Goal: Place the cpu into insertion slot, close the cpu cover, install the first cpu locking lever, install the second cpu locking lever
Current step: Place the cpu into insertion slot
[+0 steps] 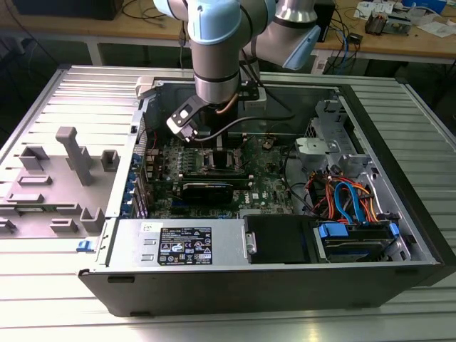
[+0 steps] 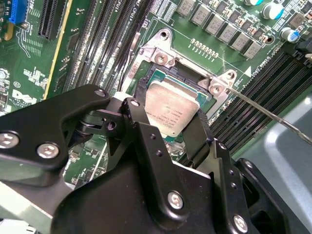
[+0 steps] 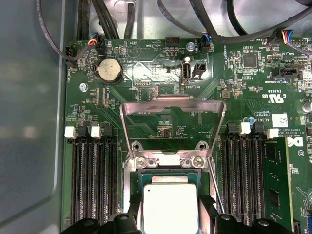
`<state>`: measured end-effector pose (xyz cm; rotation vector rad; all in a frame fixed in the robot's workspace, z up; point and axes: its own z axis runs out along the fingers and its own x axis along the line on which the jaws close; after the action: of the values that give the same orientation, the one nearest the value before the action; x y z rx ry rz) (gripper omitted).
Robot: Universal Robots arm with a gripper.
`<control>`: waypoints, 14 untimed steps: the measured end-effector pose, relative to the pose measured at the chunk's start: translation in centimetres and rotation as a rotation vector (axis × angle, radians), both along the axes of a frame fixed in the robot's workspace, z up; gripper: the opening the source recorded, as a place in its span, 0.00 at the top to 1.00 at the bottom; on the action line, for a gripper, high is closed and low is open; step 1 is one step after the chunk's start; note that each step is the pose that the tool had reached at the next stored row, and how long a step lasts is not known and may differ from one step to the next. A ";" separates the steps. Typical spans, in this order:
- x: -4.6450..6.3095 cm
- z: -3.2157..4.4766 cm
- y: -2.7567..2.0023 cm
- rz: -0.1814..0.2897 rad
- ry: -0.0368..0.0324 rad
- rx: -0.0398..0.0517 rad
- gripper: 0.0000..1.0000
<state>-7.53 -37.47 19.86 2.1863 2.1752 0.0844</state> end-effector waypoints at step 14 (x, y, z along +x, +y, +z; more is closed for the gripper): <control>0.0 -0.20 0.00 0.001 0.0002 0.0014 0.45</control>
<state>-7.48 -37.47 19.66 2.1863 2.1768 0.0858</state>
